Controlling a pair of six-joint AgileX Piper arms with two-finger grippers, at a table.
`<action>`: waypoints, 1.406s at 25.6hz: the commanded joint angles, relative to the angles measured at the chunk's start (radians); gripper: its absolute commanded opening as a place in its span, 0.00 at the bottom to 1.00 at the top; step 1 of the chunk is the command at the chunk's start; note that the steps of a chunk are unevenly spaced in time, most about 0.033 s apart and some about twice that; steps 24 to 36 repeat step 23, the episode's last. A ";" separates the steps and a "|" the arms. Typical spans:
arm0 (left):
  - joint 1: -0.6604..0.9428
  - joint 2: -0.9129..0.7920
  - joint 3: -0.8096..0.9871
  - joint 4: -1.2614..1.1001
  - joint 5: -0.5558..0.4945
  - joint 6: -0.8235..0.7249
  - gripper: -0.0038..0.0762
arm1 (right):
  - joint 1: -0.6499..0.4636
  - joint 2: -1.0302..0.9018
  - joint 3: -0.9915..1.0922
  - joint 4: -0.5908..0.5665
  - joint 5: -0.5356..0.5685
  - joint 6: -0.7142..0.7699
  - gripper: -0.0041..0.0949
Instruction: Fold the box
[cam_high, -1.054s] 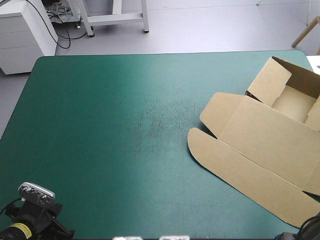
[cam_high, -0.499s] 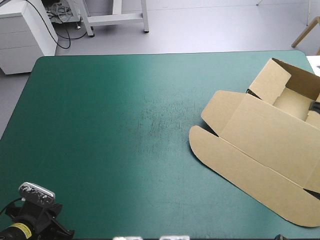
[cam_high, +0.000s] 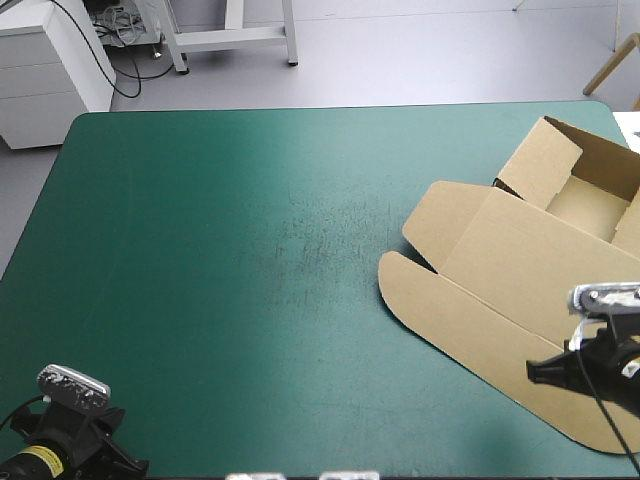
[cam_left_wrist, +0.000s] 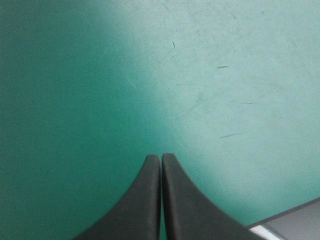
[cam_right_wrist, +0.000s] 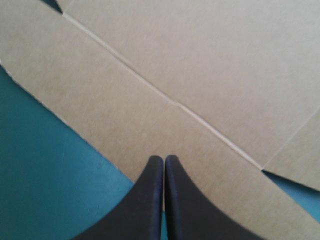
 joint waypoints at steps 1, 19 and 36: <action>-0.003 0.012 -0.021 -0.001 -0.049 -0.003 0.04 | 0.025 -0.088 0.072 0.013 -0.015 -0.044 0.02; -0.003 0.012 -0.021 -0.001 -0.049 -0.003 0.04 | 0.025 -0.380 0.207 0.022 -0.055 -0.059 0.02; -0.003 0.012 -0.021 -0.001 -0.049 -0.003 0.04 | 0.025 -0.380 0.208 0.022 -0.083 -0.059 0.02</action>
